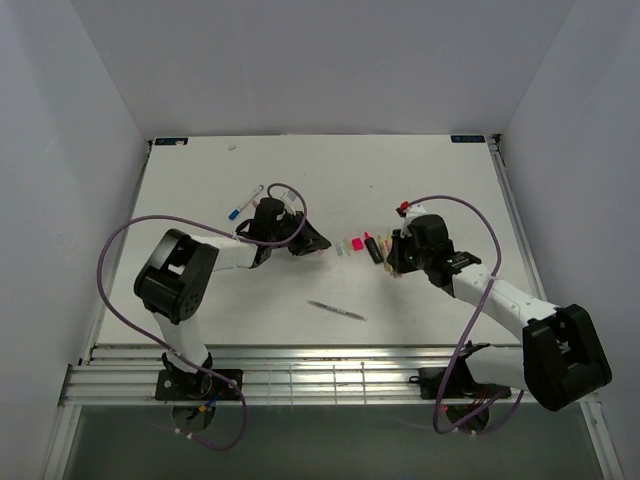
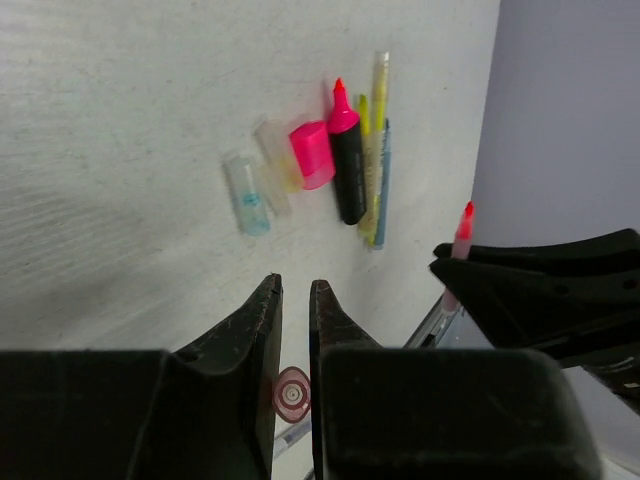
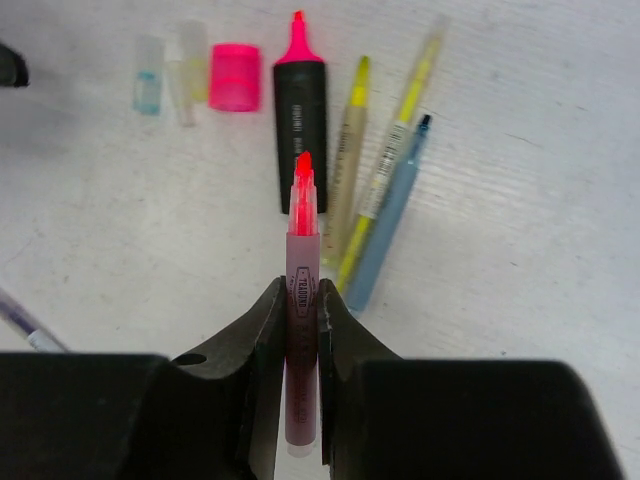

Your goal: Open the pen caps

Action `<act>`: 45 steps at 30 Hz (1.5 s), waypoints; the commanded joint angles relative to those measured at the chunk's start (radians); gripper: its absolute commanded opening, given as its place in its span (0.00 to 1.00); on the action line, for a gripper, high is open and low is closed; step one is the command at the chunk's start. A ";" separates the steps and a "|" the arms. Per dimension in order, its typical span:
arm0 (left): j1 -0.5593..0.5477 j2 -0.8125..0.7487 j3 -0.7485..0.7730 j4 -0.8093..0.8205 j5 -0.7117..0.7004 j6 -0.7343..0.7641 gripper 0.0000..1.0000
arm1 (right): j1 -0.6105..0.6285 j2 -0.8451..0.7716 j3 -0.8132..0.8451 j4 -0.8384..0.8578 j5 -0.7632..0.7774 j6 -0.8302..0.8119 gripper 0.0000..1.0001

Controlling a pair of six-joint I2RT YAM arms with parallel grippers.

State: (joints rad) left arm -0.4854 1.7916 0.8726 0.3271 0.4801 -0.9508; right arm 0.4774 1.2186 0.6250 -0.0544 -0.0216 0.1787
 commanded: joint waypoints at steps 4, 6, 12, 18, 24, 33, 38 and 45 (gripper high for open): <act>-0.009 0.058 0.022 -0.023 0.003 0.029 0.05 | -0.117 0.058 0.044 -0.038 0.075 0.068 0.08; -0.010 0.069 0.029 -0.023 -0.005 0.032 0.11 | -0.150 0.093 0.047 -0.033 0.054 0.068 0.08; -0.010 0.103 0.052 -0.026 -0.008 0.037 0.26 | -0.178 0.136 0.044 -0.007 0.032 0.067 0.08; -0.010 0.121 0.054 -0.033 -0.018 0.037 0.34 | -0.198 0.206 0.045 0.027 -0.024 0.062 0.08; -0.009 0.117 0.060 -0.056 -0.040 0.052 0.44 | -0.201 0.251 0.054 0.042 -0.052 0.065 0.18; -0.009 0.097 0.055 -0.076 -0.051 0.069 0.47 | -0.204 0.274 0.074 0.042 -0.067 0.064 0.36; -0.009 0.054 0.040 -0.091 -0.061 0.083 0.48 | -0.206 0.269 0.076 0.042 -0.081 0.061 0.44; -0.009 -0.062 -0.018 -0.118 -0.110 0.102 0.49 | -0.197 0.139 0.056 -0.004 -0.070 0.021 0.51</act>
State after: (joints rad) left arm -0.4931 1.8439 0.8818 0.2333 0.4152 -0.8791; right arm 0.2760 1.4433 0.6716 -0.0380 -0.0891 0.2279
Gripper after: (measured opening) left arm 0.485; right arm 0.505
